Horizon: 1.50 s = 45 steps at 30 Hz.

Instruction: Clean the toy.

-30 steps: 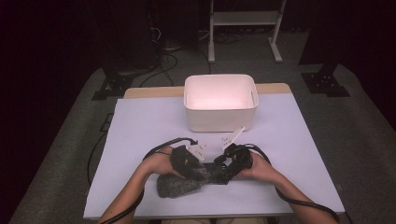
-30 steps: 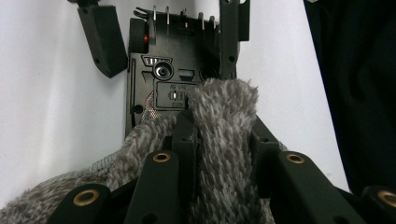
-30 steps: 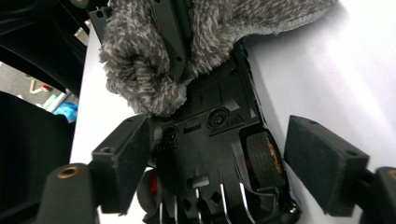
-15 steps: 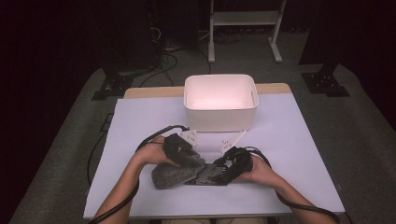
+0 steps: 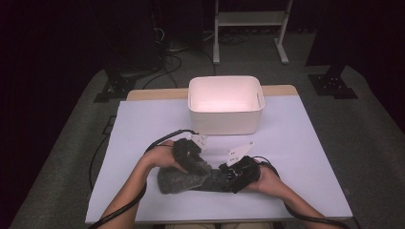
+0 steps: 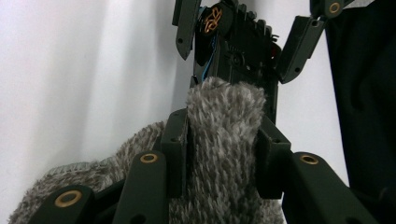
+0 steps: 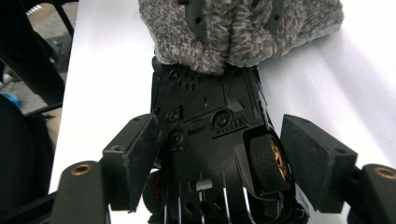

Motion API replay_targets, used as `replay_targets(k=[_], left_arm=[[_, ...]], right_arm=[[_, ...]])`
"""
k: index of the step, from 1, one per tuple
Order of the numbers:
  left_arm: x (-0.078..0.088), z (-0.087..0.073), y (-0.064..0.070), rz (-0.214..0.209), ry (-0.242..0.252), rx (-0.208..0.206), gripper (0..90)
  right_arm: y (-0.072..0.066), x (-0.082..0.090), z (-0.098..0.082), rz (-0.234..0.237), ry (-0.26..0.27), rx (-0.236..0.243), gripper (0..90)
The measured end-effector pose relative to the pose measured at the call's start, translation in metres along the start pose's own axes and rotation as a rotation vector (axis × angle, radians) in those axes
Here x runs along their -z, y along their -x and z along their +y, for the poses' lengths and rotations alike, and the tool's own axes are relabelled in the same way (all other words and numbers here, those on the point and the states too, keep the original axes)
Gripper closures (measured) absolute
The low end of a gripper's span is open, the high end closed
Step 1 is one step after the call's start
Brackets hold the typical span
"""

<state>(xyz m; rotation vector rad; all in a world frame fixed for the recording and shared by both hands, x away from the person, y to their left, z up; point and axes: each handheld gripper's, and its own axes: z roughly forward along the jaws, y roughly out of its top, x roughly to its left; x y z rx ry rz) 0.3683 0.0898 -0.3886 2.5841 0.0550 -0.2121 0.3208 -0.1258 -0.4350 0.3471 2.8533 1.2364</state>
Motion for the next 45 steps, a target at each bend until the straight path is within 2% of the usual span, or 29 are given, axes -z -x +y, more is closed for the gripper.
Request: replay_targets(k=[3,7,10,14,20,26,28,29,31,34,35,37,38,40,42,45], left_arm=[[0.001,-0.001,0.005,0.007,0.007,-0.016,63.0],[0.004,-0.003,0.014,0.017,0.02,-0.032,63.3],[0.005,-0.004,0.019,0.026,0.029,-0.05,63.4],[0.007,-0.005,0.025,0.023,0.042,-0.064,63.3],[0.011,-0.008,0.035,-0.016,0.076,-0.095,63.2],[0.012,-0.006,0.041,-0.037,0.064,-0.116,63.2],[0.013,-0.007,0.041,-0.072,0.075,-0.115,63.2],[0.013,-0.008,0.041,-0.079,0.077,-0.119,62.8],[0.013,-0.008,0.041,-0.084,0.079,-0.118,62.6],[0.014,-0.007,0.041,-0.089,0.08,-0.123,64.9],[0.016,-0.007,0.041,-0.081,0.087,-0.132,66.7],[0.02,-0.007,0.04,-0.063,0.106,-0.122,70.4],[0.022,-0.006,0.039,-0.04,0.1,-0.123,71.2],[0.026,-0.005,0.038,-0.018,0.094,-0.123,71.8],[0.029,-0.001,0.035,0.015,0.09,-0.112,71.8],[0.032,0.007,0.03,0.08,0.063,-0.123,71.5]], right_arm=[[-0.005,0.001,0.0,-0.03,0.01,0.029,27.0],[-0.009,0.003,0.0,-0.048,0.029,0.036,30.8],[-0.007,0.006,0.001,-0.019,0.033,0.015,32.8],[-0.004,0.004,0.004,0.006,0.002,0.003,31.5],[-0.004,-0.006,0.008,0.068,-0.044,0.014,31.1],[-0.011,-0.012,0.014,0.113,-0.085,0.041,43.8],[-0.013,-0.015,0.013,0.131,-0.099,0.049,49.6],[-0.014,-0.016,0.014,0.14,-0.1,0.06,50.7],[-0.014,-0.016,0.014,0.146,-0.11,0.054,51.9],[-0.015,-0.015,0.012,0.147,-0.091,0.051,52.9],[-0.015,-0.015,0.011,0.144,-0.084,0.06,53.5],[-0.016,-0.014,0.011,0.126,-0.082,0.082,55.3],[-0.015,-0.014,0.011,0.108,-0.081,0.081,55.4],[-0.012,-0.012,0.011,0.062,-0.077,0.093,55.4],[-0.006,-0.011,0.011,0.017,-0.067,0.09,55.5],[0.004,-0.011,0.011,-0.014,-0.058,0.071,55.5]])
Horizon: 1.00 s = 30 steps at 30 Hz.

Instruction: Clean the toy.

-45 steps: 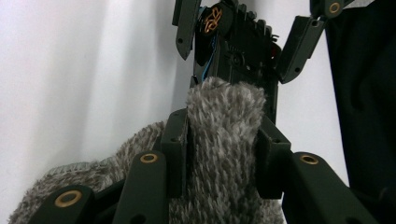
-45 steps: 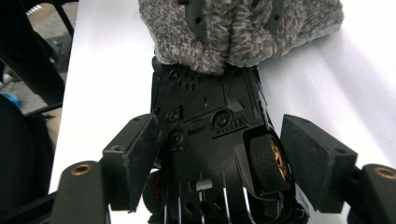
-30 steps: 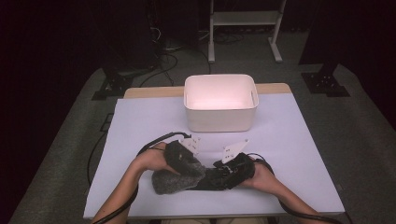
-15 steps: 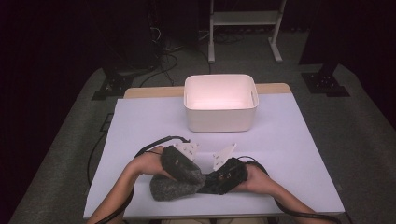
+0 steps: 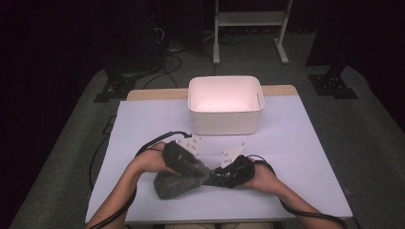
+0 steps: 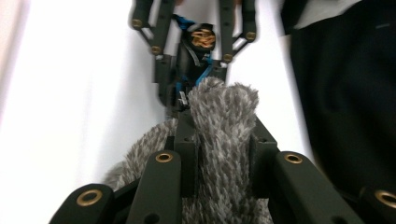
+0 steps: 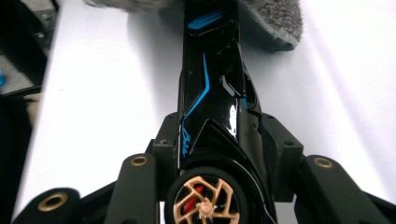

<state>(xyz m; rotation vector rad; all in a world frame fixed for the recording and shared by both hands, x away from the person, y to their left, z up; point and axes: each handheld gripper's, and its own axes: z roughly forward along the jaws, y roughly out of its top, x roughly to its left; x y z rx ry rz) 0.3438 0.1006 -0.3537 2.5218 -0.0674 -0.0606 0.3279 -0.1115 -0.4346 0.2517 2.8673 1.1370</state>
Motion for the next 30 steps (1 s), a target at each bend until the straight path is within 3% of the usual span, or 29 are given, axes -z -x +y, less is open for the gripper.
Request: replay_targets(k=[1,3,4,6,8,10,15,18,20,24,26,30], left_arm=[[-0.002,0.002,-0.003,-0.009,-0.005,-0.007,71.2],[-0.01,0.006,-0.005,0.028,-0.055,-0.026,70.9],[-0.015,0.005,-0.006,0.019,-0.075,-0.022,70.9],[-0.019,0.003,-0.008,0.008,-0.053,-0.017,70.5],[-0.019,0.0,-0.007,0.003,-0.03,-0.004,70.5],[-0.019,-0.003,-0.005,0.001,-0.009,0.006,69.9],[-0.019,-0.007,-0.002,-0.007,0.019,0.031,67.9],[-0.019,-0.005,0.0,0.004,0.009,0.028,64.9],[-0.02,-0.005,0.002,0.016,0.011,0.031,60.9],[-0.02,-0.006,0.006,0.068,0.022,-0.02,66.3],[-0.021,-0.005,0.008,0.074,0.025,-0.041,71.9],[-0.019,0.002,0.008,0.064,0.037,-0.059,74.3]], right_arm=[[0.002,0.0,0.0,-0.007,0.0,0.001,55.5],[0.006,-0.002,0.001,-0.014,0.004,0.002,55.4],[0.007,-0.002,0.0,-0.013,0.01,-0.002,55.4],[0.006,-0.003,-0.001,-0.013,0.011,-0.015,55.1],[0.005,-0.003,-0.004,-0.023,0.027,0.002,54.3],[0.006,0.0,-0.004,0.002,0.026,-0.004,48.0],[0.007,0.02,-0.01,0.005,0.062,-0.015,41.0],[0.005,0.026,-0.022,-0.006,0.05,-0.038,43.2],[0.004,0.026,-0.03,-0.004,0.061,-0.046,51.8],[0.003,0.027,-0.032,-0.02,0.06,-0.049,56.3],[0.003,0.026,-0.031,-0.022,0.049,-0.032,56.6],[0.005,0.026,-0.032,-0.018,0.06,-0.035,56.7]])
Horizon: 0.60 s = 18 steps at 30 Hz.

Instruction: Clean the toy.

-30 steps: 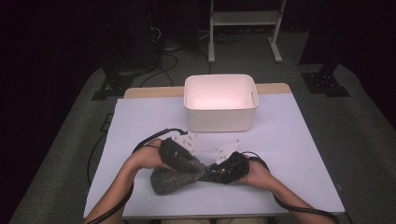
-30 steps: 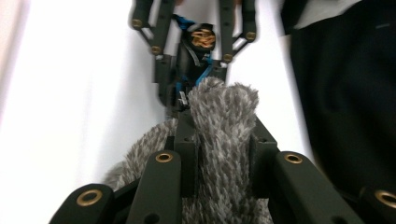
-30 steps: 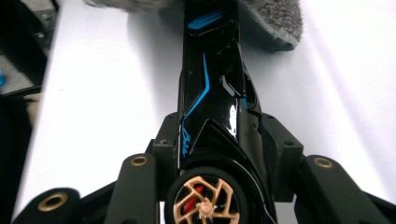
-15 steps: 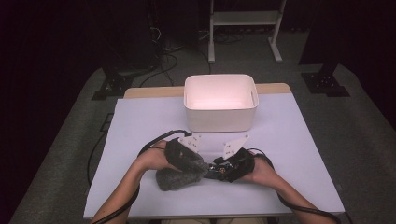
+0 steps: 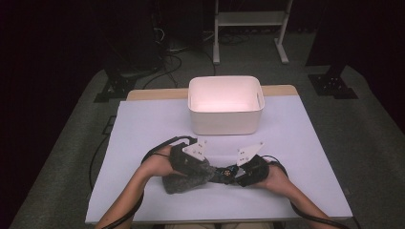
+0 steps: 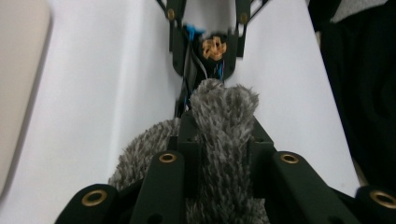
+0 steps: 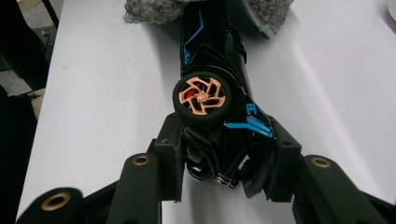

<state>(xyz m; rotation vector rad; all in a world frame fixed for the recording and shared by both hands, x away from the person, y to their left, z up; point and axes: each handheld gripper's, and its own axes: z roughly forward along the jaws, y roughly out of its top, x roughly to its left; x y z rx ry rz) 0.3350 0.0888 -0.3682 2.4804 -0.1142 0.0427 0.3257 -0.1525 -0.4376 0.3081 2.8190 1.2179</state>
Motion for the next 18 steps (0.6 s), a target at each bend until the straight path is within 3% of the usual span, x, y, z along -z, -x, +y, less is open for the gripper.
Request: replay_targets(k=[6,11,15,18], left_arm=[[-0.014,0.021,-0.001,-0.017,-0.027,-0.049,75.9],[-0.032,0.041,-0.005,-0.063,-0.047,-0.076,76.2],[-0.042,0.051,-0.009,-0.088,-0.053,-0.077,76.1],[-0.04,0.049,-0.01,-0.101,-0.055,-0.07,76.1]], right_arm=[[-0.002,-0.002,0.001,-0.004,0.007,-0.001,56.9],[-0.003,-0.003,0.0,-0.004,0.023,-0.002,56.9],[-0.001,-0.004,0.0,0.003,0.035,-0.023,56.9],[-0.001,-0.003,-0.002,0.007,0.043,-0.023,55.6]])
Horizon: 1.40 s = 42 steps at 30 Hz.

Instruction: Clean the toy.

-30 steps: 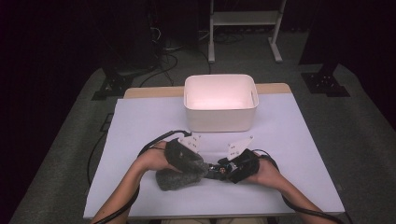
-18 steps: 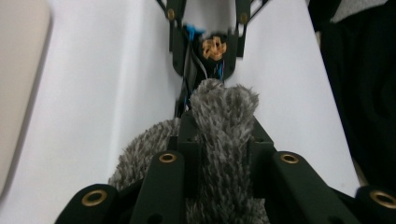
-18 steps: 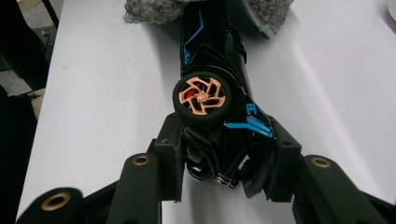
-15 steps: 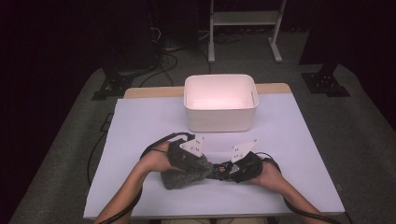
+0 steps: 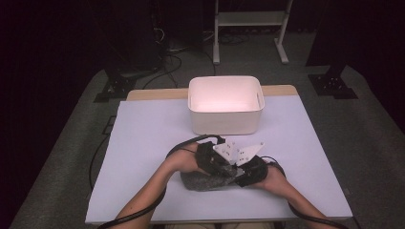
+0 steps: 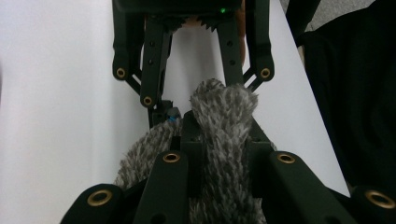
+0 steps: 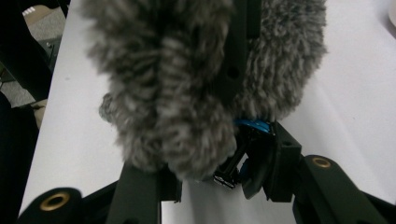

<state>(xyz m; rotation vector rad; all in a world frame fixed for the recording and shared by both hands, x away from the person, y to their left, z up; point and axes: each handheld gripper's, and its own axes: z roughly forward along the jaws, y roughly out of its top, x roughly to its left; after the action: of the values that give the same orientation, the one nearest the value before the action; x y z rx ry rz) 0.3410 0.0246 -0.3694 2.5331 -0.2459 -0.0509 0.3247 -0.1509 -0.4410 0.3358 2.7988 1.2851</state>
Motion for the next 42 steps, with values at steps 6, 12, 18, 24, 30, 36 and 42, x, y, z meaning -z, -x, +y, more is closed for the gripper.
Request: replay_targets(k=[6,12,18,24,30,36,42], left_arm=[[0.007,-0.004,0.0,0.014,0.02,0.015,75.8],[0.001,0.003,-0.004,0.016,-0.001,0.015,75.8],[0.008,-0.01,-0.003,0.013,-0.001,0.025,75.0],[0.024,-0.039,0.0,0.025,0.03,0.092,74.0],[0.034,-0.054,0.003,0.04,0.04,0.123,74.0],[0.029,-0.049,0.003,0.038,0.04,0.121,74.0],[0.019,-0.035,-0.003,0.013,0.06,0.098,73.9]], right_arm=[[0.0,0.003,0.001,0.005,0.024,-0.005,57.1],[-0.004,0.002,0.002,-0.015,0.022,0.015,57.2],[-0.004,0.003,0.002,-0.015,0.016,0.024,57.2],[-0.004,0.002,0.002,-0.022,0.014,0.035,57.2],[-0.004,0.002,0.002,-0.021,0.011,0.035,57.2],[-0.005,0.002,0.004,-0.025,0.001,0.035,57.2],[-0.003,0.002,0.004,-0.015,0.002,0.025,57.1]])
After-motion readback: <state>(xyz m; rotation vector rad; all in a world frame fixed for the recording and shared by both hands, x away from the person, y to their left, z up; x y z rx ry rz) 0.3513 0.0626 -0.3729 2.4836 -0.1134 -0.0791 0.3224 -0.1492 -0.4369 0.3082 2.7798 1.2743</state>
